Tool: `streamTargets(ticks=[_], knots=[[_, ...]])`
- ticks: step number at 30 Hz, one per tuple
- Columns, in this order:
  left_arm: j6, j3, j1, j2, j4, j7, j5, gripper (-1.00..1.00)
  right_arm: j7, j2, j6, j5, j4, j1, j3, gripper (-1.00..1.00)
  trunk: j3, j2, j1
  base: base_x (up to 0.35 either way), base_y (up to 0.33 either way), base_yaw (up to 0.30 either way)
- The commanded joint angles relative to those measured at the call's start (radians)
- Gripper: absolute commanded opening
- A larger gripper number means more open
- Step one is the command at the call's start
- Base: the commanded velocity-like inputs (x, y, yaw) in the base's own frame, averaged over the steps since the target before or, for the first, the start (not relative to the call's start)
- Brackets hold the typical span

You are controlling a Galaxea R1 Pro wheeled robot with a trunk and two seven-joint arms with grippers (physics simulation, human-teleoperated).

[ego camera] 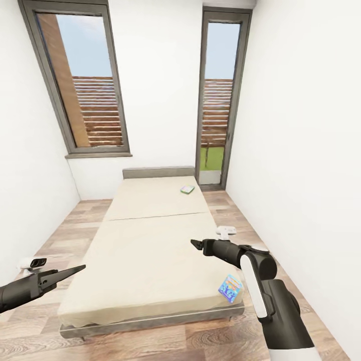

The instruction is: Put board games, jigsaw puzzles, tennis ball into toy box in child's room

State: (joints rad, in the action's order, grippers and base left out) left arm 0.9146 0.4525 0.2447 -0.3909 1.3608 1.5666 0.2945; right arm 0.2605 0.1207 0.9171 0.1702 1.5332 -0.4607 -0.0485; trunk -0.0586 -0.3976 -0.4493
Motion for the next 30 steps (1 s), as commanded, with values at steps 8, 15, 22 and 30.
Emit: streamTargets(ticks=[8,15,22,30], knots=[[0.011,0.0,0.001,0.0,0.0,0.004,0.0,1.0,0.0,0.001,0.003,0.002,0.001,-0.001,0.001,1.0,-0.002,-0.002,-0.001,0.0,0.206,0.0],[0.011,0.0,0.001,0.0,0.0,0.004,0.0,1.0,0.0,0.002,0.003,0.001,0.001,-0.001,0.001,1.0,-0.002,-0.002,-0.001,0.0,0.094,0.115],[0.01,0.0,0.001,0.0,0.0,0.004,0.001,1.0,0.001,0.002,0.003,0.002,0.001,-0.001,0.001,1.0,-0.002,-0.002,-0.001,0.0,0.047,0.043],[0.01,0.0,0.001,0.0,0.0,0.004,0.001,1.0,0.002,0.002,0.003,0.002,0.001,-0.001,0.002,1.0,-0.002,-0.002,-0.001,0.0,0.003,0.002]])
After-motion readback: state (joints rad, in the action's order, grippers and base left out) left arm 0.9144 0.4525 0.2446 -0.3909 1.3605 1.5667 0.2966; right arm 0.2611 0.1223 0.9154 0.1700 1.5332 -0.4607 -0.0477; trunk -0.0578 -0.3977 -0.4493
